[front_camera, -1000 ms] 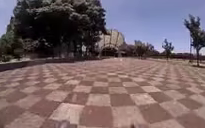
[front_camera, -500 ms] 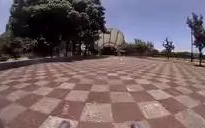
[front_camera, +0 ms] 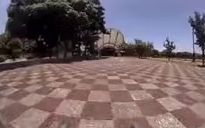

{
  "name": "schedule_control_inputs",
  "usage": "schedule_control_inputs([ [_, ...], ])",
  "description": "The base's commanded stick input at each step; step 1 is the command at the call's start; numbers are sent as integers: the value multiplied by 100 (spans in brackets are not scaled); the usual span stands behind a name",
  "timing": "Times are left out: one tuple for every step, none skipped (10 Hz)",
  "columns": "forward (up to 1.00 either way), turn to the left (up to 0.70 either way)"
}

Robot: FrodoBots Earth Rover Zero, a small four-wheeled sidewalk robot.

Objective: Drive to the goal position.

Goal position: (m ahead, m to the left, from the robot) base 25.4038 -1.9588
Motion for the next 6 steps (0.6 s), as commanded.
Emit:
schedule_control_inputs([
  [70, 0],
  [70, 0],
  [70, 0],
  [70, 0],
  [70, 0],
  [70, 0],
])
